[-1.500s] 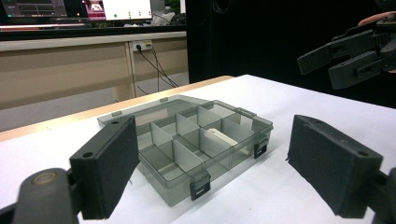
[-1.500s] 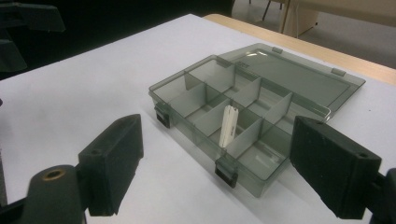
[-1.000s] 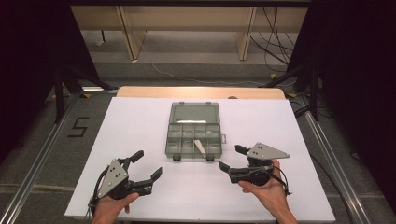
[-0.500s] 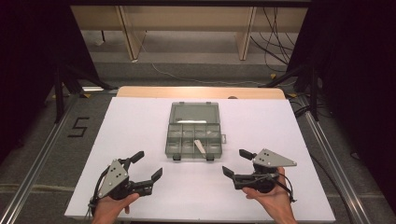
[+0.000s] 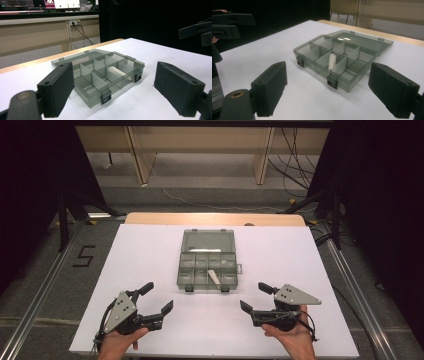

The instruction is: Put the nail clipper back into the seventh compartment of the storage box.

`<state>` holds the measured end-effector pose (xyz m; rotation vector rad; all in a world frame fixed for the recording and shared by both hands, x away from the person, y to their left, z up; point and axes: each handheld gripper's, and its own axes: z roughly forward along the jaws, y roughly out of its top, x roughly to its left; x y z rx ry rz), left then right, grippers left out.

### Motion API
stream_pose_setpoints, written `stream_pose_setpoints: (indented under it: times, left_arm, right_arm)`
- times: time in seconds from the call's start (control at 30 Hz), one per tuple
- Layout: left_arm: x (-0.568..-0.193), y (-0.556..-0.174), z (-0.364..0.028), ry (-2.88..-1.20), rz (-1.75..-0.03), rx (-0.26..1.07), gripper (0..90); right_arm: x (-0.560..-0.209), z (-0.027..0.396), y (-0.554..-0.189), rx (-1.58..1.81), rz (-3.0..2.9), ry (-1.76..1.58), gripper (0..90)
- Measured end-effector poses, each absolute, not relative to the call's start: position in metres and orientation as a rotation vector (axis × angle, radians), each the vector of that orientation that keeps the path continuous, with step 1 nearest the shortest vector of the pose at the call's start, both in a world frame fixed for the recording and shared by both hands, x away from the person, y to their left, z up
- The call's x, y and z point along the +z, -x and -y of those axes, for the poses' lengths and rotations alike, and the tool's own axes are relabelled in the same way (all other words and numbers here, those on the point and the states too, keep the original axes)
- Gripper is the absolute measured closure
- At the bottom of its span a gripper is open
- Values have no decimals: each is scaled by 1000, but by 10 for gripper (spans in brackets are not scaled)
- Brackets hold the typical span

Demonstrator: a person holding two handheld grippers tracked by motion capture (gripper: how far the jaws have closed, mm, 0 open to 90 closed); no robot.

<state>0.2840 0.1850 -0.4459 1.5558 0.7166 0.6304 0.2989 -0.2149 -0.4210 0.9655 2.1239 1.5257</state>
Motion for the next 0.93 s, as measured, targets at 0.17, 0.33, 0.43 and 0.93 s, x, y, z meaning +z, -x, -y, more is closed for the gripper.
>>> stream_pose_setpoints:
  times: [0.17,0.33,0.43,0.93]
  left_arm:
    - [-446,-284,-185,-1558,-722,632,156]
    - [-446,-283,-185,-1563,-723,634,156]
    - [-446,-283,-185,-1564,-723,634,156]
    - [-446,-283,-185,-1563,-724,634,156]
  right_arm:
    - [-423,216,-296,1561,-2094,-959,165]
    - [-423,218,-293,1543,-2097,-975,164]
    - [-424,219,-293,1555,-2079,-959,164]
    - [-426,219,-296,1578,-2058,-928,163]
